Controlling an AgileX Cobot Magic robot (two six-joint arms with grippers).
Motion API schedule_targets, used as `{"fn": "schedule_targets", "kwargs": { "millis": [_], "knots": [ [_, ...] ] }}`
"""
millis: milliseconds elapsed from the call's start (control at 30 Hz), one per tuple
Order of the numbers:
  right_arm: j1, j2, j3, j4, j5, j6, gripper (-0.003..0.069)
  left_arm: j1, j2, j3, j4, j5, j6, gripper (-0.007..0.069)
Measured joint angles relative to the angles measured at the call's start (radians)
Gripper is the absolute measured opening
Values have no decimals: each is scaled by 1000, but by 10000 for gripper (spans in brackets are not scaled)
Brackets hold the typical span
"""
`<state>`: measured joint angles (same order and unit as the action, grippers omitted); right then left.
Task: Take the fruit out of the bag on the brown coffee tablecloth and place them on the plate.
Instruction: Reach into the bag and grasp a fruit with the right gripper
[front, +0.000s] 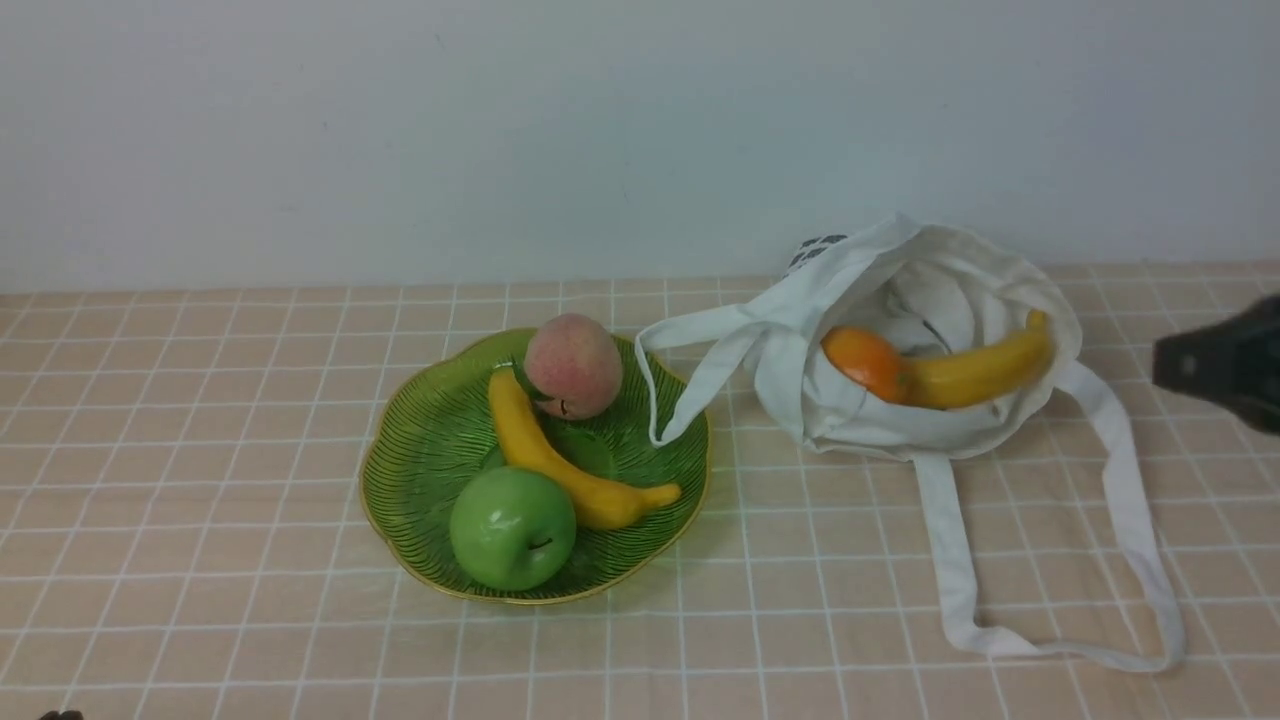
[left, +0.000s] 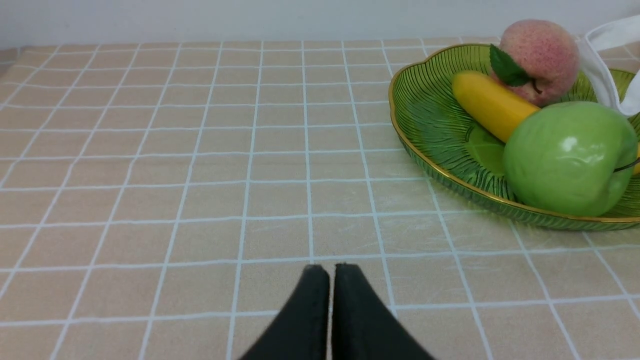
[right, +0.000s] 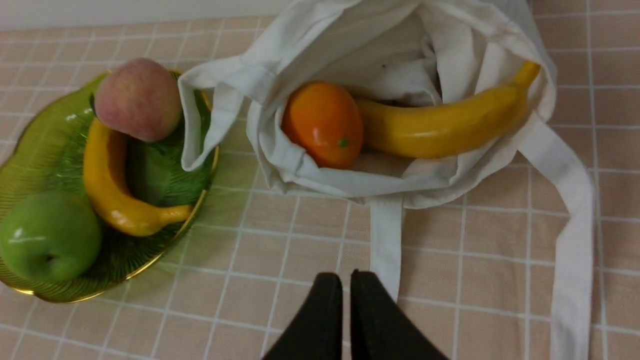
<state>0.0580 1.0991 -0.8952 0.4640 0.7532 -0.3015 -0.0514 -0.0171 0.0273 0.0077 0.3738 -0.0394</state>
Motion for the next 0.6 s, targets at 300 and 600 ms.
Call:
{"fn": "schedule_targets", "kwargs": {
  "millis": [300,600],
  "knots": [
    [76,496,-314,39,34,-115,312,0,0,0,0,0,0,-8],
    [98,825,-564,31,56,-95,526,0,0,0,0,0,0,-8]
  ]
}}
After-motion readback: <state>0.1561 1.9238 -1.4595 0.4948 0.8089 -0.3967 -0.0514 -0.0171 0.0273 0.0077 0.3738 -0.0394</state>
